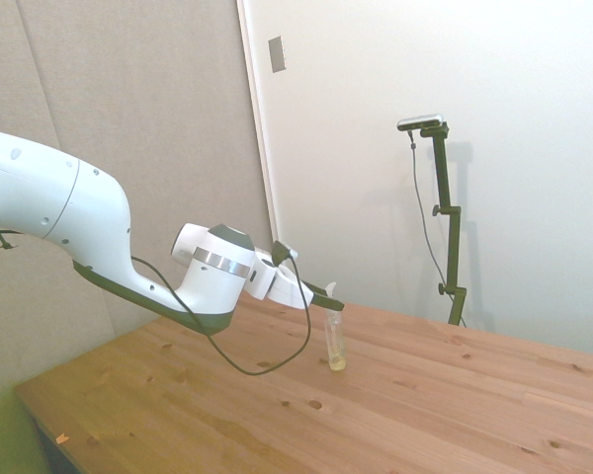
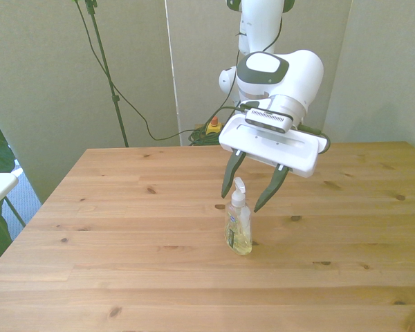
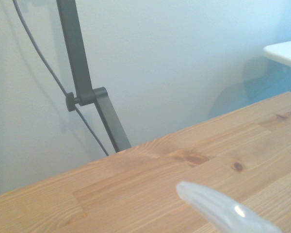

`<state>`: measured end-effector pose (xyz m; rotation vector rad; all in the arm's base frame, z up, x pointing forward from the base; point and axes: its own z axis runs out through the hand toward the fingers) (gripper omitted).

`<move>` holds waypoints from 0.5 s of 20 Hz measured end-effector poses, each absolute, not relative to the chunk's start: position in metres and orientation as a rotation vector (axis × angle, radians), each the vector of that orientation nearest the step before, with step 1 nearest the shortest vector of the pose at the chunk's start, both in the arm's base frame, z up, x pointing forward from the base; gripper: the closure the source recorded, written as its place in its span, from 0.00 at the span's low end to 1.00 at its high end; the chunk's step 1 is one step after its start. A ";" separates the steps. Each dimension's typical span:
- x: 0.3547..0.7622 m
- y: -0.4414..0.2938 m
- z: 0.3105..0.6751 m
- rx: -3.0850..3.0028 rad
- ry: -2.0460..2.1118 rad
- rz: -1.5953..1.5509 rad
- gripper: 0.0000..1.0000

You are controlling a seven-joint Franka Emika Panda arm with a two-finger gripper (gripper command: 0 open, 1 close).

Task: Stand the sanitizer

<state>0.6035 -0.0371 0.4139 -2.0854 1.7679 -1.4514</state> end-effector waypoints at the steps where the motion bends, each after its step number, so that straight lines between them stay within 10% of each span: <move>1: 0.601 -0.036 0.412 -2.107 1.773 -1.412 0.00; 10: 0.546 -0.010 0.412 -2.326 1.682 -0.965 0.00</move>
